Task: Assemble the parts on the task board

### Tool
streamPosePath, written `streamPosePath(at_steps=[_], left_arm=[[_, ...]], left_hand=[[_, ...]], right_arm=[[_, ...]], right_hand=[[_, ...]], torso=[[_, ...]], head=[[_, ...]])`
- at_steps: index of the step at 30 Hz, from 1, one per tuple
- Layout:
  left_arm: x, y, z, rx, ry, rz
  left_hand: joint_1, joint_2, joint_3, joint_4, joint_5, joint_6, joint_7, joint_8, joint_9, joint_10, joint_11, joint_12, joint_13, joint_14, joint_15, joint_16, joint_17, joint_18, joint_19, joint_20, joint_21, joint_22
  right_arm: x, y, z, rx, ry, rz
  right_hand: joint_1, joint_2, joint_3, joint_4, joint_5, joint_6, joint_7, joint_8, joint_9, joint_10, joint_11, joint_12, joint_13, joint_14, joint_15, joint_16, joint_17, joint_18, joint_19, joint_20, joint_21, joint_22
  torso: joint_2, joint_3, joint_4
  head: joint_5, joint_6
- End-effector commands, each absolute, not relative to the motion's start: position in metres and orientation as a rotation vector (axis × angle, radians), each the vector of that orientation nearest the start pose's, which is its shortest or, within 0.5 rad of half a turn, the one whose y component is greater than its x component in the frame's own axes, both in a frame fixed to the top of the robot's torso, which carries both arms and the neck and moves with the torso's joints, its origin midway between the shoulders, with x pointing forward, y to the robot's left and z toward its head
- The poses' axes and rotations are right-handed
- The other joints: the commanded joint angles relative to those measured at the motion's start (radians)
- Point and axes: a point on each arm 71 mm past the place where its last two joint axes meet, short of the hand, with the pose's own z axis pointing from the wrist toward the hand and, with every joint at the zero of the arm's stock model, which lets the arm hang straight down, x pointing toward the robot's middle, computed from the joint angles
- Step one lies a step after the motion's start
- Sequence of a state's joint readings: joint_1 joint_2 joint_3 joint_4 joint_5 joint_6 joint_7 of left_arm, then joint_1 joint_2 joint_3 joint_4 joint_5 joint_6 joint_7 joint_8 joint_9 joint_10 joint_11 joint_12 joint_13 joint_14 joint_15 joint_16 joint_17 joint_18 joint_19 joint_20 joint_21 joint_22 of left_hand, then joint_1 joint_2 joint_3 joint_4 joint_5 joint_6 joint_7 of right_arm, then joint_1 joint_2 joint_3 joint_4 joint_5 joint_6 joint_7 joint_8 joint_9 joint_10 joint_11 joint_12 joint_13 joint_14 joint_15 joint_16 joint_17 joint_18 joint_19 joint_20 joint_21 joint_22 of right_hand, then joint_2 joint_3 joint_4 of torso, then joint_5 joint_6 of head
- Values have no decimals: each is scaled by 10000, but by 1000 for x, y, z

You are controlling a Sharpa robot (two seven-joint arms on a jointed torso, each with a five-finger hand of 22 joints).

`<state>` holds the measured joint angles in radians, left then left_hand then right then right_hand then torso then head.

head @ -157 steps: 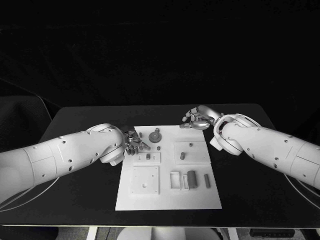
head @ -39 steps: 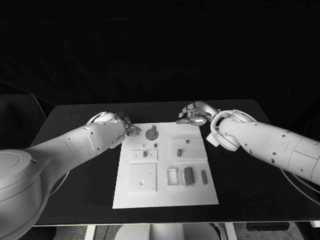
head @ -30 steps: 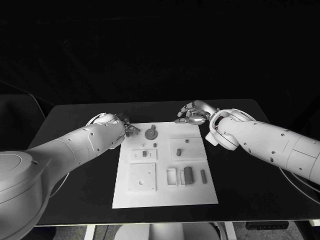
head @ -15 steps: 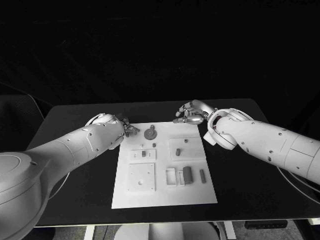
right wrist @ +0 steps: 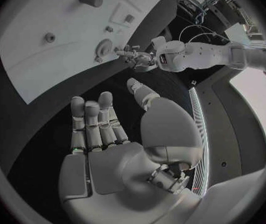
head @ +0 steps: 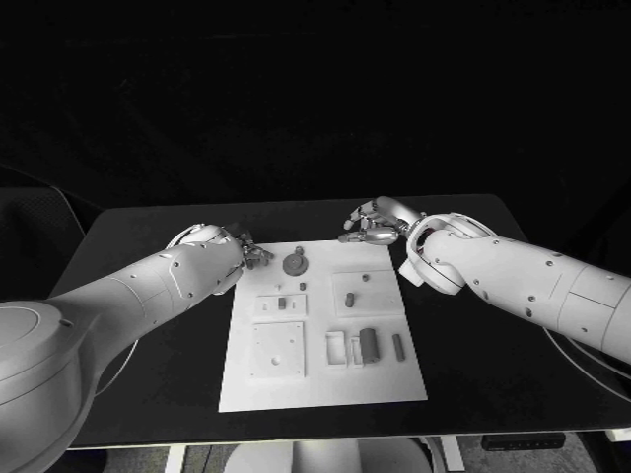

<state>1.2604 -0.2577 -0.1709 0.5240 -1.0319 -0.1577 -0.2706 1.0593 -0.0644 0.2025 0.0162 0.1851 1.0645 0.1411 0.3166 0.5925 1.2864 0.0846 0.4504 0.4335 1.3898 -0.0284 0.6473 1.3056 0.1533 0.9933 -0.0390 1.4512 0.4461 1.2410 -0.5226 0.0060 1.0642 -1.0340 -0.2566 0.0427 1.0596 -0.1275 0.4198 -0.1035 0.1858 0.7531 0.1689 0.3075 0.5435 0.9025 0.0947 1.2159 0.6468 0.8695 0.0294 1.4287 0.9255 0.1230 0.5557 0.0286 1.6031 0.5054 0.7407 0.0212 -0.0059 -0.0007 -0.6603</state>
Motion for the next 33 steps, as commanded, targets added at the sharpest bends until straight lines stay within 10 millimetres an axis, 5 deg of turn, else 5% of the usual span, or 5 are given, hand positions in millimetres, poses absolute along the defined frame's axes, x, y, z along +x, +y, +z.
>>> streamPosePath(at_steps=[1,33], left_arm=[[619,209,-230,-4321,18822,-2550],[621,206,-230,-4977,18916,-3230]], left_hand=[[113,9,80,-20,0,-116,22,-53,-16,-124,16,-84,-29,-66,-8,38,11,237,-37,-38,-1,-13],[476,10,381,-238,-2,-476,60,-120,-116,-500,165,-442,-214,-172,20,109,31,221,-106,-44,30,-7]], right_arm=[[572,-165,-174,2055,16756,8571],[572,-159,-170,1989,16704,8654]], right_hand=[[-70,69,-50,8,-22,-61,15,20,-12,-37,0,-21,-11,-48,8,-27,-10,-71,-44,-13,-54,-16],[-71,76,-52,8,-21,-62,15,25,-12,-34,-2,-14,-13,-44,10,-22,-10,-70,-41,-15,-52,-17]], torso=[[6,2,0],[-9,-2,14]], head=[[-29,-14],[-119,-100]])
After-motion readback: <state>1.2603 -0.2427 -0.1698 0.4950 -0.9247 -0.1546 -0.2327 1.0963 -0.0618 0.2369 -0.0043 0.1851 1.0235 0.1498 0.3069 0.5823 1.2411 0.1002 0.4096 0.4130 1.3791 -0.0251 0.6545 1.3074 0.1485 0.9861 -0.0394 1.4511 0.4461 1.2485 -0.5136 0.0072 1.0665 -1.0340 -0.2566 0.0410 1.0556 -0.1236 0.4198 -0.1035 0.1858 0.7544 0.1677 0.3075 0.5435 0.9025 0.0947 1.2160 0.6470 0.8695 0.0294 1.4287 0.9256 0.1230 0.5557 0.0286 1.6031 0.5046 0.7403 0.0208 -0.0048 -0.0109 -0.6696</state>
